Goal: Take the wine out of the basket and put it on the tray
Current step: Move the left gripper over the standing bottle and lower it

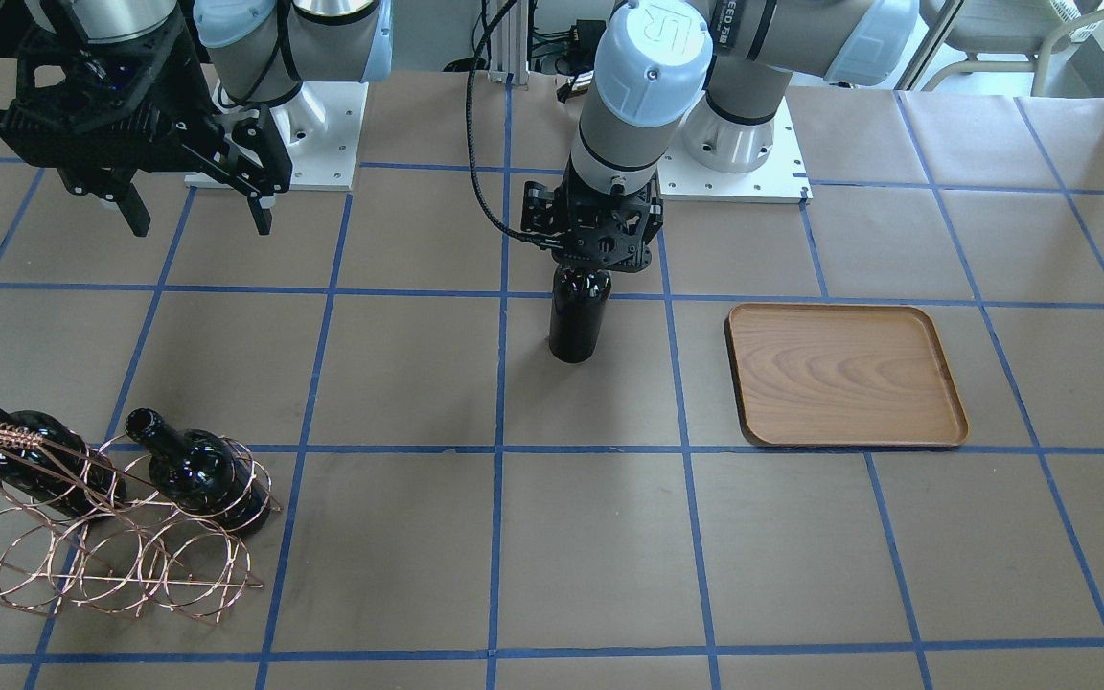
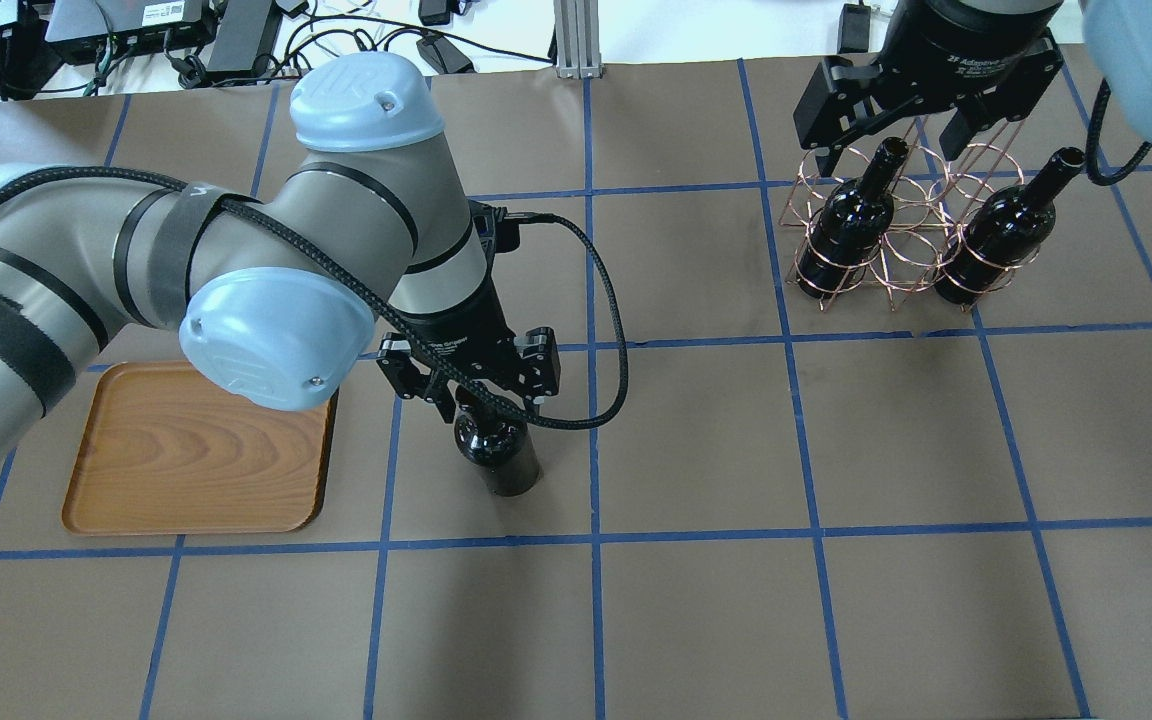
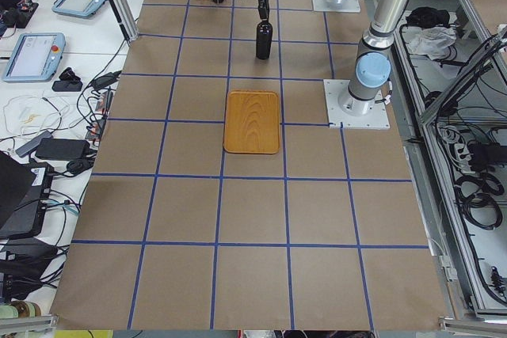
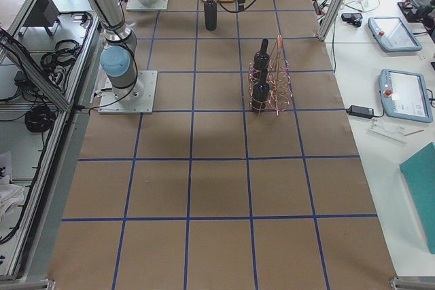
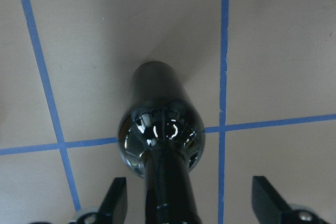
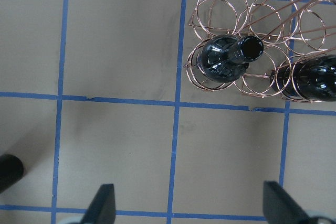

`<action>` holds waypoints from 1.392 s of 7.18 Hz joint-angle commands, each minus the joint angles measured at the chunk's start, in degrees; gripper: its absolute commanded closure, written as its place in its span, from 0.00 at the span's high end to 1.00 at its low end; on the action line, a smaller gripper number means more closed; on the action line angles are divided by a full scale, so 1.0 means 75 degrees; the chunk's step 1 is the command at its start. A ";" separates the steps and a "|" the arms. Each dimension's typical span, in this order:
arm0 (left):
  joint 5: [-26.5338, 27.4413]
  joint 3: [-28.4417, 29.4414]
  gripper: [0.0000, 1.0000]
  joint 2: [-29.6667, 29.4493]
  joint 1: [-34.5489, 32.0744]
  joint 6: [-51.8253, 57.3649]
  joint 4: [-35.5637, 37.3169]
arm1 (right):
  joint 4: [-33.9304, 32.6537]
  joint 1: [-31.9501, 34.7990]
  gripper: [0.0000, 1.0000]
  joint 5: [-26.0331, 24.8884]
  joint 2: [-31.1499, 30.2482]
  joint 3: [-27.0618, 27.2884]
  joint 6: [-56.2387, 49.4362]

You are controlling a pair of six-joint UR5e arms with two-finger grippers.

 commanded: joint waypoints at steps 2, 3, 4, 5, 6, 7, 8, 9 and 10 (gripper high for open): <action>0.0022 0.0011 0.73 0.0034 0.0000 0.0009 -0.0455 | 0.0004 -0.0010 1.00 0.0004 0.0000 0.0001 0.0000; 0.0022 0.0011 0.66 0.0058 0.0000 -0.0003 -0.0492 | 0.0004 -0.0010 1.00 -0.0007 0.0000 0.0001 0.0000; 0.0011 0.0046 0.47 0.0058 0.0000 -0.0003 -0.0492 | 0.0015 -0.0010 1.00 -0.0007 0.0000 0.0001 0.0012; 0.0011 0.0046 0.19 0.0046 -0.0012 -0.0038 -0.0527 | 0.0015 -0.0010 1.00 -0.0007 0.0000 0.0012 0.0012; 0.0011 0.0104 0.00 0.0069 0.0000 -0.0050 -0.0597 | 0.0015 -0.0010 1.00 0.0004 0.0000 0.0024 0.0012; 0.0011 0.0116 0.00 0.0081 0.0011 -0.0038 -0.0598 | 0.0015 -0.0010 1.00 0.0016 0.0000 0.0047 0.0012; 0.0011 0.0116 0.00 0.0105 0.0011 -0.0050 -0.0598 | 0.0004 -0.0010 1.00 0.0016 0.0000 0.0047 0.0024; 0.0034 0.0116 0.35 0.0163 0.0023 -0.0108 -0.0795 | 0.0015 -0.0010 1.00 0.0016 0.0000 0.0047 0.0024; 0.0034 0.0116 0.96 0.0187 0.0023 -0.0120 -0.0820 | 0.0015 -0.0010 1.00 0.0016 0.0000 0.0047 0.0024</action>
